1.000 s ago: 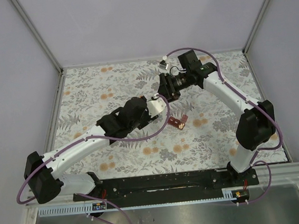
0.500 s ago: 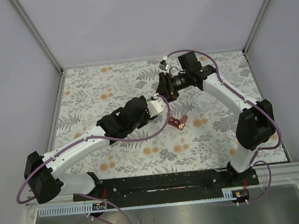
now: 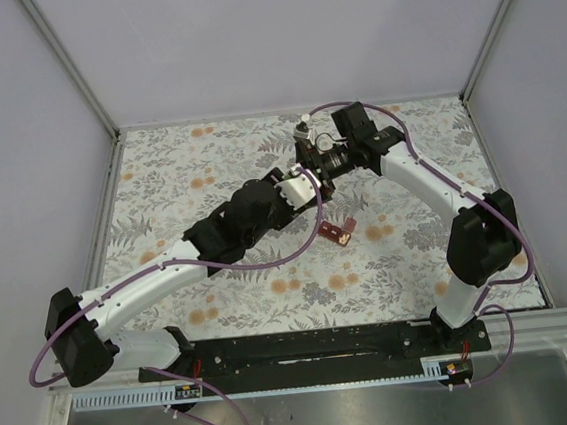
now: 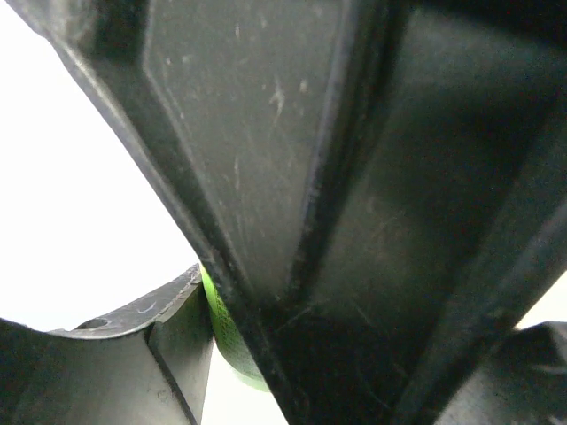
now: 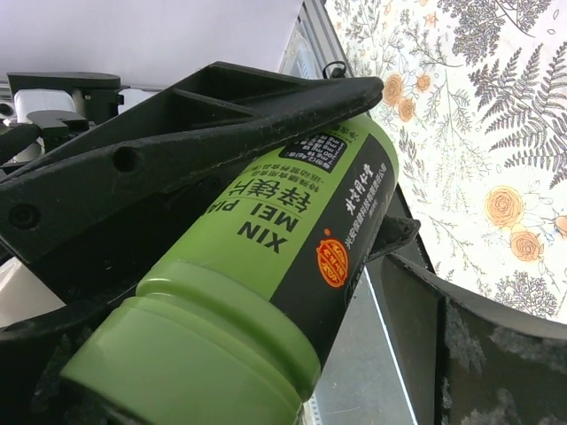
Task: Sort the pills into containers
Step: Screw the lid of the pill bottle onto the pill bottle.
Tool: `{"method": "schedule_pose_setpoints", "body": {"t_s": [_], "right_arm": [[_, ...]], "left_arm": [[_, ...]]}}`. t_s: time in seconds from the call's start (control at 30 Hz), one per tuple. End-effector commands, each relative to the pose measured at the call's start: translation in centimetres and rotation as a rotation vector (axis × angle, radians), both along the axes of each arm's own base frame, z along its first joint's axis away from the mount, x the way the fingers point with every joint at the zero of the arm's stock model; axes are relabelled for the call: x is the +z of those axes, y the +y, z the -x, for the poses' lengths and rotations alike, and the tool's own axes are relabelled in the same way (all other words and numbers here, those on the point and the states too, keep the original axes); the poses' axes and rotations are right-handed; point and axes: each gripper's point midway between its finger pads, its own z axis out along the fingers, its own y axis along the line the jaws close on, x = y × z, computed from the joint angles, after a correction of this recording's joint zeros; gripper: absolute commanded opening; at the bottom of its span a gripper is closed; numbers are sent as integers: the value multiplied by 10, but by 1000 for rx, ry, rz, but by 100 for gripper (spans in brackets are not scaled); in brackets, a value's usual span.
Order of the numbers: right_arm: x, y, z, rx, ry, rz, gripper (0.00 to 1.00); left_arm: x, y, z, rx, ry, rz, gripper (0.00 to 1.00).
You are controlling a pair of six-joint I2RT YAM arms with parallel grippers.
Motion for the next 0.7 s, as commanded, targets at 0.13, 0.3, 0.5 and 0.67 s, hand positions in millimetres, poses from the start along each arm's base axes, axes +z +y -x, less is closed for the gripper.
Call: {"method": "schedule_pose_setpoints", "body": {"t_s": [0.13, 0.3, 0.5, 0.67], "right_arm": [[40, -24, 1, -24, -63, -80, 99], [50, -41, -5, -74, -119, -90, 99], [54, -61, -10, -135, -190, -61, 99], [55, -86, -19, -208, -296, -2, 100]], "left_arm": [[32, -25, 0, -65, -61, 160, 0], [27, -25, 0, -68, -43, 166, 0], [23, -22, 0, -78, -17, 183, 0], [23, -25, 11, -158, 42, 224, 0]]}}
